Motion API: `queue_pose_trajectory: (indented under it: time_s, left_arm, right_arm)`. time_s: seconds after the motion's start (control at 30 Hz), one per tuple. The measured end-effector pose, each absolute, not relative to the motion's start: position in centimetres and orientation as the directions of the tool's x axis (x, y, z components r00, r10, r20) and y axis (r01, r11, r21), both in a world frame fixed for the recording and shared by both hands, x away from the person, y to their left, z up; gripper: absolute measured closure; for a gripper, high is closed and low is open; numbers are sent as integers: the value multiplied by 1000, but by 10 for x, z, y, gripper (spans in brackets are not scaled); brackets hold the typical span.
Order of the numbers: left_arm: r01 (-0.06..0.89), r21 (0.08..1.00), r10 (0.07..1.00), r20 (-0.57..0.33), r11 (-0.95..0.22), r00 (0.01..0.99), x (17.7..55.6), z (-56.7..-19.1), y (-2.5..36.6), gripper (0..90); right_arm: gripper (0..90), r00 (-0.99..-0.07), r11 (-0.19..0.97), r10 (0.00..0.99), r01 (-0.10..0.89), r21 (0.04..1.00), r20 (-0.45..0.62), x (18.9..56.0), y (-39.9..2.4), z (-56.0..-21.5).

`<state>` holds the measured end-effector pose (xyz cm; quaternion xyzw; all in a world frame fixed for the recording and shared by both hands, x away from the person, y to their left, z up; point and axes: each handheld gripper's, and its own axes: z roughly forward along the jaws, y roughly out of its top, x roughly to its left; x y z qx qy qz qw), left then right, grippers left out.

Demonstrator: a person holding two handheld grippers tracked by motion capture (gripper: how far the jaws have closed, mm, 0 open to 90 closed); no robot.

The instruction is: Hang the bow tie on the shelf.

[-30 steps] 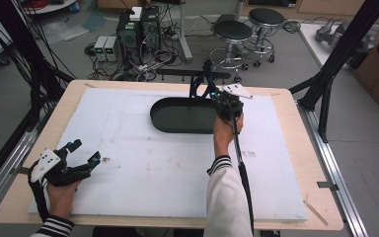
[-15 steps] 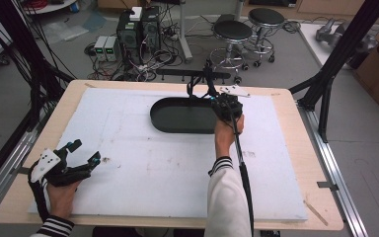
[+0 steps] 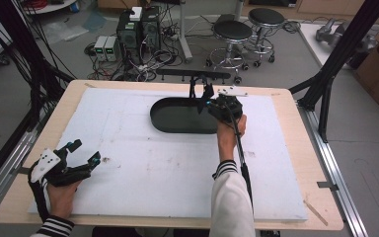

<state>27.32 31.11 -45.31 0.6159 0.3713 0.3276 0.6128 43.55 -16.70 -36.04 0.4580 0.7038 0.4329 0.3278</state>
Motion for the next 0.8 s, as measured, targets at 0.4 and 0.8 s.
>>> queue_pose_trajectory:
  time_s: [0.4,0.8]
  left_arm:
    - [54,998,858,-51,28,511,273,-453,311,135]
    - [40,999,856,-38,20,515,272,-453,311,135]
  right_arm:
    - [163,-516,286,854,365,886,-62,392,-181,-356]
    - [112,-588,132,807,257,957,47,329,-218,-370]
